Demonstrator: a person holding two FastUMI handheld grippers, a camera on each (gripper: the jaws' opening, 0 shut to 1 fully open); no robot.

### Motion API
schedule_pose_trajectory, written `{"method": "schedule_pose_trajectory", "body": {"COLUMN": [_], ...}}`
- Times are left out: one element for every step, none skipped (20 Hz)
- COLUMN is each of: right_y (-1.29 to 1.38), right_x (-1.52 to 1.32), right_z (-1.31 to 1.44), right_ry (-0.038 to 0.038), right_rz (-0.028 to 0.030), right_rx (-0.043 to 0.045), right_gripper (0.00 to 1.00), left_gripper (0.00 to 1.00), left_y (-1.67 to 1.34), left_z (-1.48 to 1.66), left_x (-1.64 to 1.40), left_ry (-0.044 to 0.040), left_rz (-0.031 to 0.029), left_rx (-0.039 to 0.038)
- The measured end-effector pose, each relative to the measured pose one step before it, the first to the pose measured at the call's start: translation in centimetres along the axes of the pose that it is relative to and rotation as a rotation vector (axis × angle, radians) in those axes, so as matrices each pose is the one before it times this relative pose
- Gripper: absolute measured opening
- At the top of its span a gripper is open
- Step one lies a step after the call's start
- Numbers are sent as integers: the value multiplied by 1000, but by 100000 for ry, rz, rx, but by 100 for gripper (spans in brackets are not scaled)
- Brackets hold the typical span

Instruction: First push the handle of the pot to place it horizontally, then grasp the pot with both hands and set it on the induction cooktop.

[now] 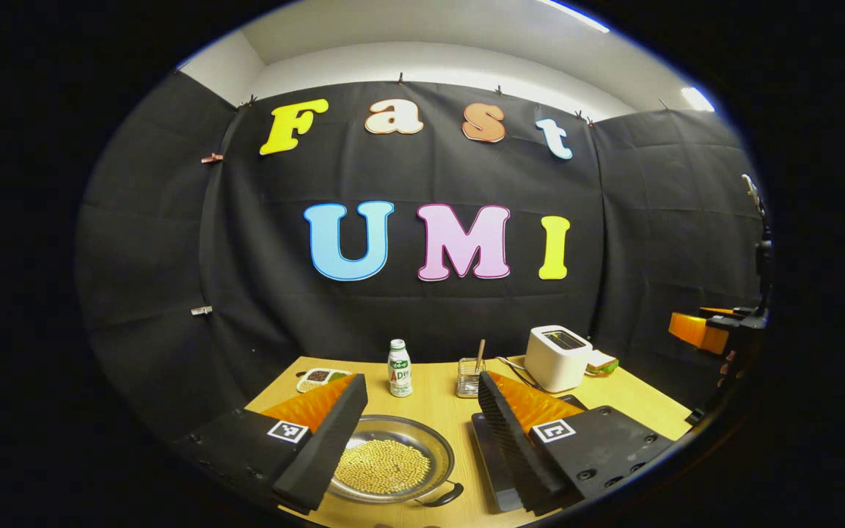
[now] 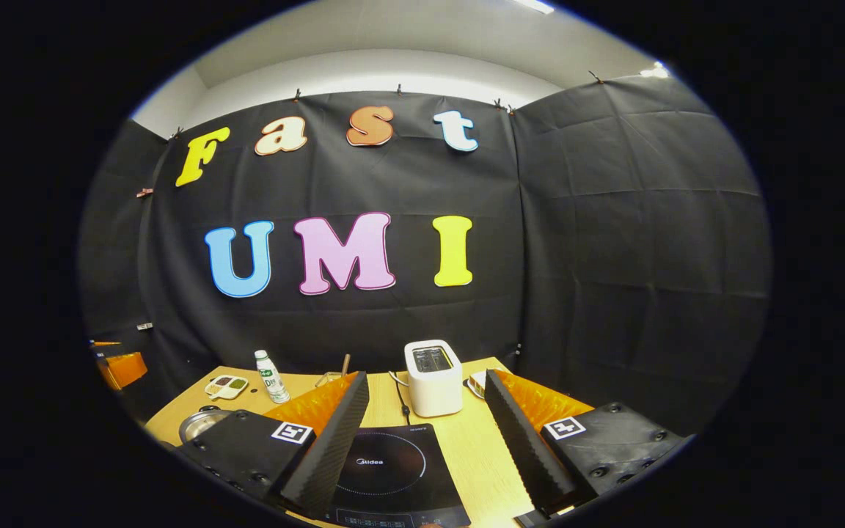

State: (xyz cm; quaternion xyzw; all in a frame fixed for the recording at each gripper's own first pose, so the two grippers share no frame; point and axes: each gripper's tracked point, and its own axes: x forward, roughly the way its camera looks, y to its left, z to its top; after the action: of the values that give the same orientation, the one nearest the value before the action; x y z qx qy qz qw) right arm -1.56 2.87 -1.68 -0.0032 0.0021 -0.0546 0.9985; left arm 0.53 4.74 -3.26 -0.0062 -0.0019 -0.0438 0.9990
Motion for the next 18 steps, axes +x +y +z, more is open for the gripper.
{"method": "schedule_pose_trajectory", "body": {"right_y": [426,551,398,399,249,250,374,317,232,187,169,126,86,145,122,273,119,286], "right_x": [-46,-94,-31,-53,-111,-18,-3,-88,-9,-167,-29,-101,-4,-116,-119,-28,-58,-44], "right_z": [-137,7,54,-55,-45,-14,-39,85,-7,33,10,-57,-45,-91,102,32,24,-201], "right_ry": [237,-10,-208,-108,-167,174,229,-18,-225,-250,-44,73,206,88,-85,-10,240,301], "right_rz": [236,318,132,124,37,84,255,41,-103,-78,-119,-150,-187,-205,-240,-262,-199,-10], "right_rx": [-158,-71,-132,-252,-238,-112,-61,-195,-258,-333,-307,-199,-20,77,118,-11,-240,-318], "right_gripper": [98,98,98,98,98,98,98,98,98,98,100,100,100,98,98,98,98,98], "left_gripper": [95,95,95,95,95,93,95,95,95,95,95,95,95,95,95,94,92,89], "left_y": [296,265,246,242,117,59,125,171,140,153,147,191,179,192,195,216,230,356], "left_z": [-385,-221,-216,-90,-167,-104,-127,-8,-34,-2,-239,-149,-300,-190,-210,-127,-323,-264], "left_x": [137,152,129,29,134,102,46,37,129,95,24,87,59,22,-71,-8,23,-45], "left_ry": [449,408,224,247,19,126,341,159,-21,21,321,528,637,905,655,536,851,891], "left_rz": [-195,-82,-248,-434,-510,-682,-550,-430,-486,-319,-581,-282,-473,-709,-625,-729,-874,-354], "left_rx": [21,357,413,175,-1,-211,-249,-281,-309,-292,-317,-344,-431,-429,-154,-72,127,187]}}
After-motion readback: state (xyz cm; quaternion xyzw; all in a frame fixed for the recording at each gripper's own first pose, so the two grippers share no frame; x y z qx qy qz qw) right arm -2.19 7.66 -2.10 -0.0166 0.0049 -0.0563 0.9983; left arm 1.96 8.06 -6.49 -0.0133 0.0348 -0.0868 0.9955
